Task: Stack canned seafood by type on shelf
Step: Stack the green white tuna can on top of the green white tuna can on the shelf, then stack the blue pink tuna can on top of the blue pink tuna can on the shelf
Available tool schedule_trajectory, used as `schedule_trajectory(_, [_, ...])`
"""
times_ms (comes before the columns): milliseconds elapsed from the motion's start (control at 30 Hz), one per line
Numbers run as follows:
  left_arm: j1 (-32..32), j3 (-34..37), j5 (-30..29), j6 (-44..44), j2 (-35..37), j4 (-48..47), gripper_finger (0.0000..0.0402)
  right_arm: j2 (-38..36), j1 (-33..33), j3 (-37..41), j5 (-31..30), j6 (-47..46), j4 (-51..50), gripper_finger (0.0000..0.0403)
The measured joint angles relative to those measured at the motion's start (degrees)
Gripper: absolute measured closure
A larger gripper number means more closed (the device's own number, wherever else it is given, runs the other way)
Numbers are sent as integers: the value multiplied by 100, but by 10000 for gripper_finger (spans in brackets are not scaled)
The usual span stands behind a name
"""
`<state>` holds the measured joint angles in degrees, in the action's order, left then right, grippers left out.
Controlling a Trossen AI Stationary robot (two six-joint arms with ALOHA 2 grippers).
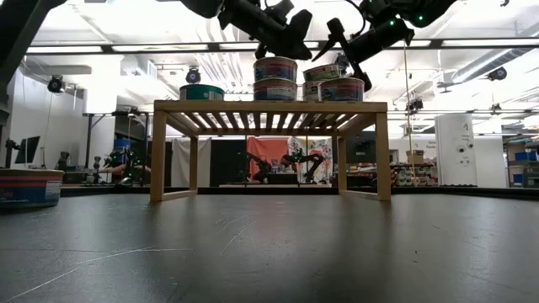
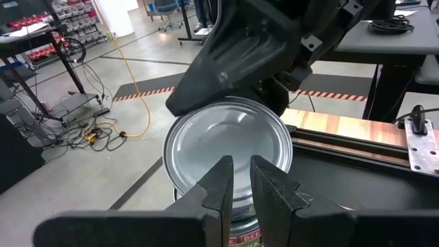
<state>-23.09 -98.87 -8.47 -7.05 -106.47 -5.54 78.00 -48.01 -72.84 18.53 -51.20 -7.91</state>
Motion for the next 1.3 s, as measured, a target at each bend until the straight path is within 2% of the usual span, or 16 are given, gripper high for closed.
schedule_trajectory(167, [0, -25, 3, 0, 0, -1, 365, 0, 5, 0, -85, 133, 4, 78])
schedule_trajectory(500, [0, -288, 52, -102, 0, 0, 365, 7, 37, 0, -219, 386, -69, 54])
schedule_trajectory(767, [15, -461, 48, 20, 73, -294, 365, 7, 39, 0, -219, 473, -27, 50])
schedule_trajectory(1033, [192, -459, -212, -55, 715, -459, 365, 7, 160, 0, -366, 698, -38, 49])
schedule_trajectory(1300, [695, -458, -447, -49, 1293, -768, 365, 1, 151, -4, -460, 816, -125, 48])
